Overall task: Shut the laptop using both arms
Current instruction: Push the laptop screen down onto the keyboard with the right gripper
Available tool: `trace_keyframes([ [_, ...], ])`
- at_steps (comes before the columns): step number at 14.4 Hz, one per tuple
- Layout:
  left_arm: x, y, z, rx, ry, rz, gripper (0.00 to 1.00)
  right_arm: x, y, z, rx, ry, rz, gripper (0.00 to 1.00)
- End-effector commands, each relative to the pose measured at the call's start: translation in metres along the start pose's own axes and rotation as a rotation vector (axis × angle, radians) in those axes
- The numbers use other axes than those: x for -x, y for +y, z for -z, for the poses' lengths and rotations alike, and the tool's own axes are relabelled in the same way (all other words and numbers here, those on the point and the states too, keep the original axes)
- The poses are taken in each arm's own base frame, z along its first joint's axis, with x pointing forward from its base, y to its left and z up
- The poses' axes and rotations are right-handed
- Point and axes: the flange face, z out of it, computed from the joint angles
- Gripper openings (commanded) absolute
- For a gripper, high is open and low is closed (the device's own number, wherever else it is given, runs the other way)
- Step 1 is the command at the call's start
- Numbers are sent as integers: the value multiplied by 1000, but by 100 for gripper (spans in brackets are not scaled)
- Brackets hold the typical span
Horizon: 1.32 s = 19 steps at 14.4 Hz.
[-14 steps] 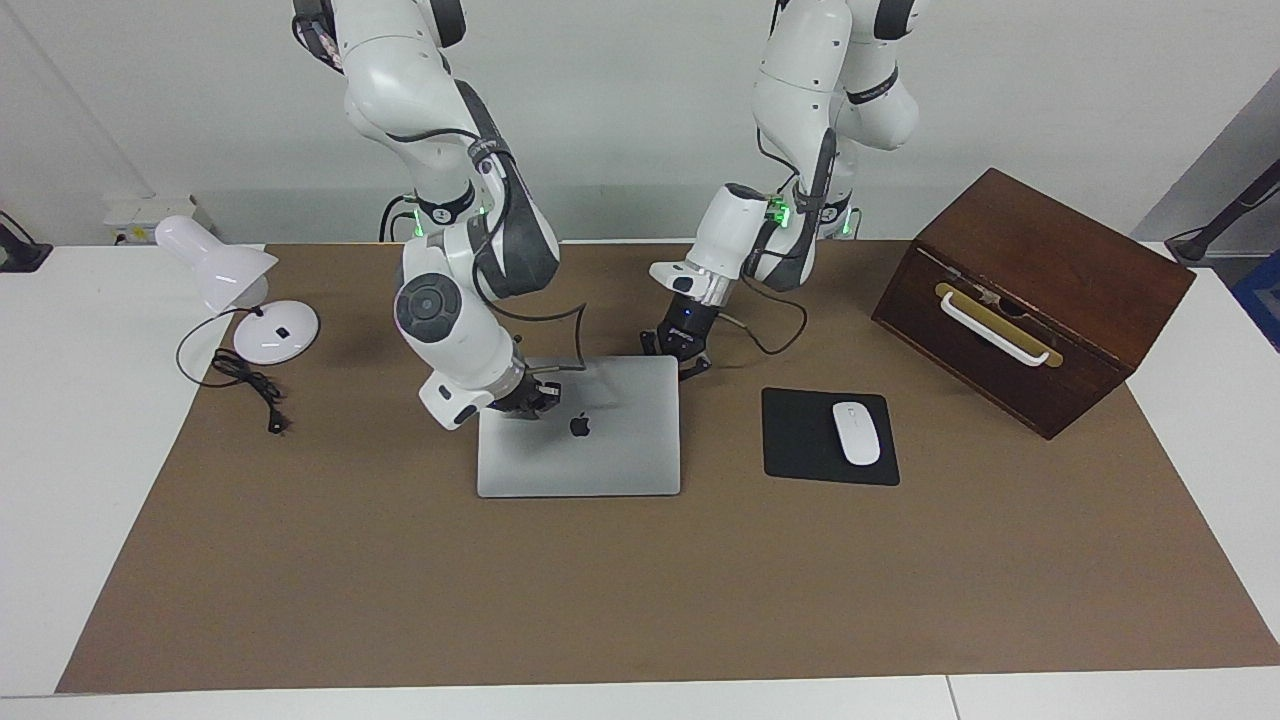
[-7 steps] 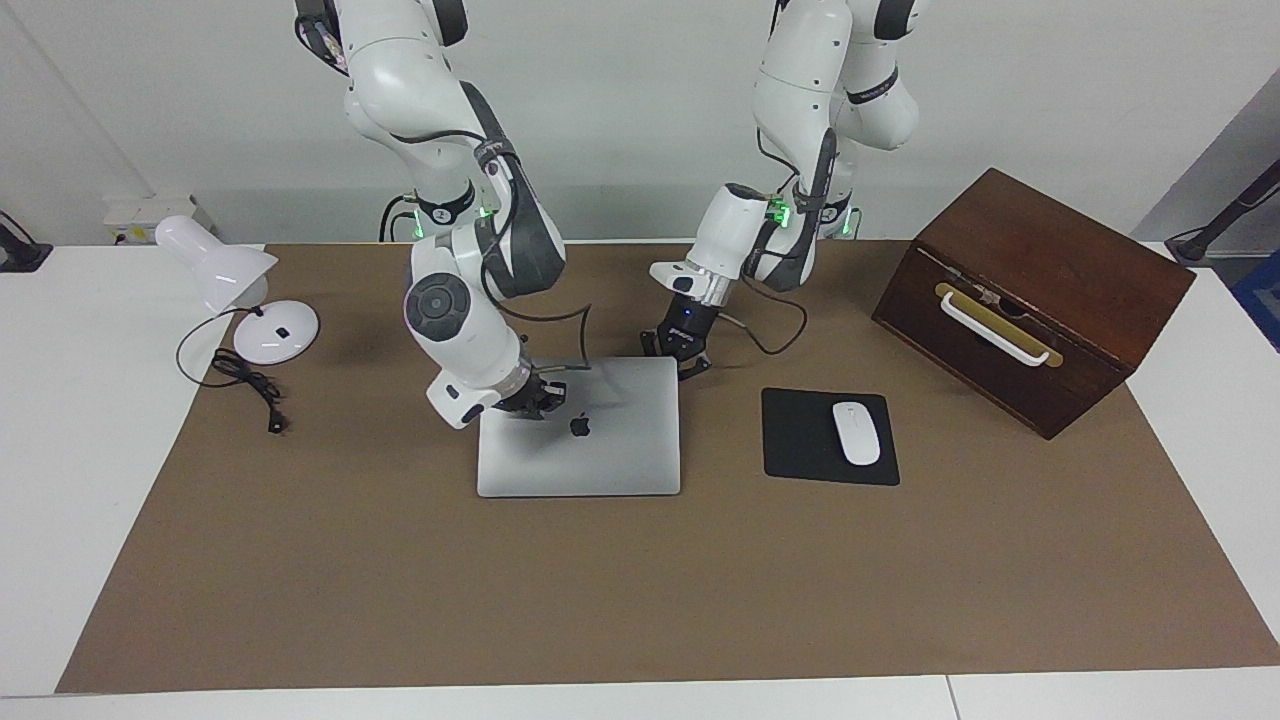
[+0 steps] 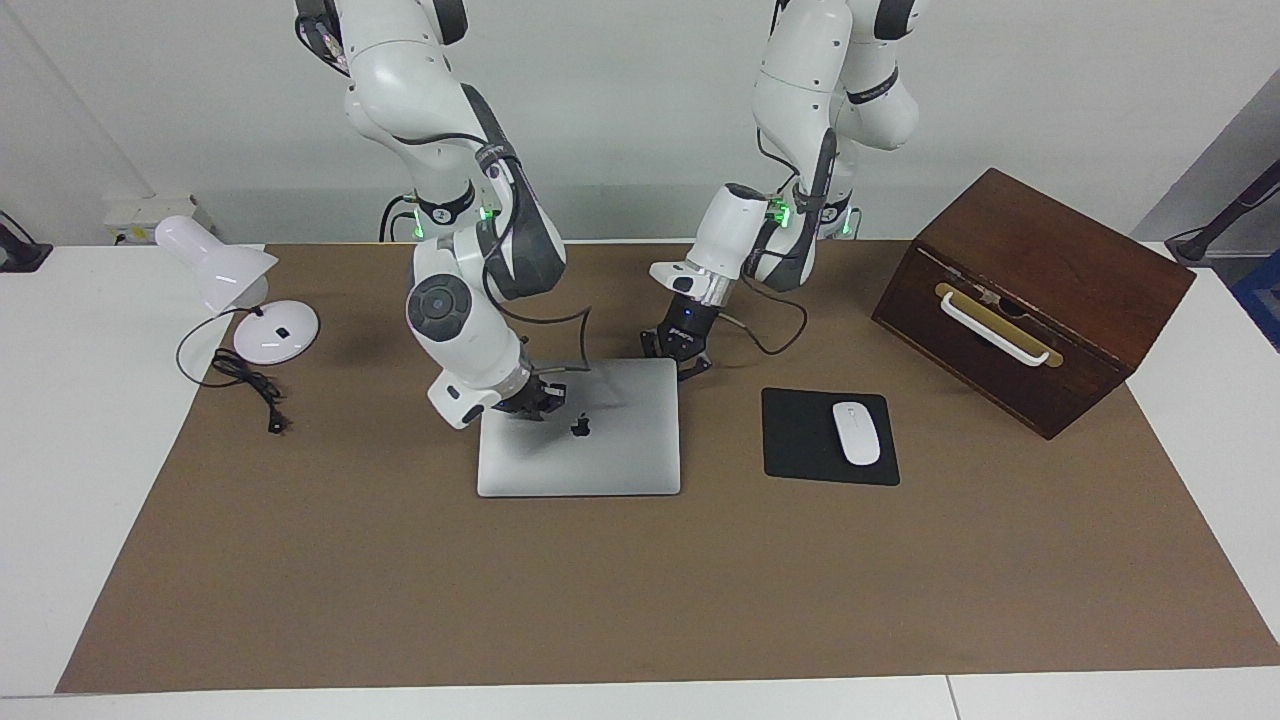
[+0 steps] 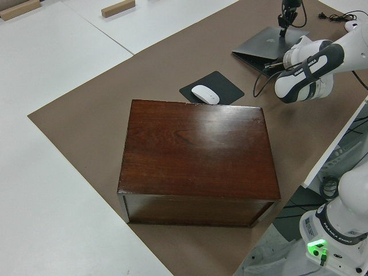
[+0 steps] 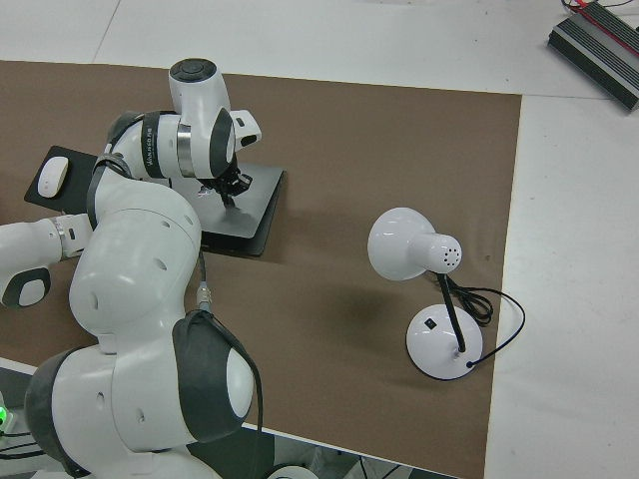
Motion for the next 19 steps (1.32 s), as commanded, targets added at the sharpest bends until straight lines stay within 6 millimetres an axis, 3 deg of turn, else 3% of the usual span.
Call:
trace_keyframes([
  [1, 26, -14, -6, -19, -62, -10, 0, 10, 1, -1, -21, 5, -19, 0],
  [6, 26, -14, -6, -20, -62, -9, 0, 8, -3, 13, -26, 10, -24, 0],
  [10, 26, -14, -6, -20, -62, -8, 0, 12, -16, 68, -38, 9, -45, 0],
  [13, 25, -15, -6, -21, -60, 6, 0, 25, -16, 114, -55, 41, -68, 0],
  [15, 24, -14, -5, -20, -62, 30, 0, 37, -5, 148, -49, 73, -64, 0],
  [19, 21, -21, -4, -29, -67, 67, 0, 51, 50, 216, 31, 121, 76, 0],
])
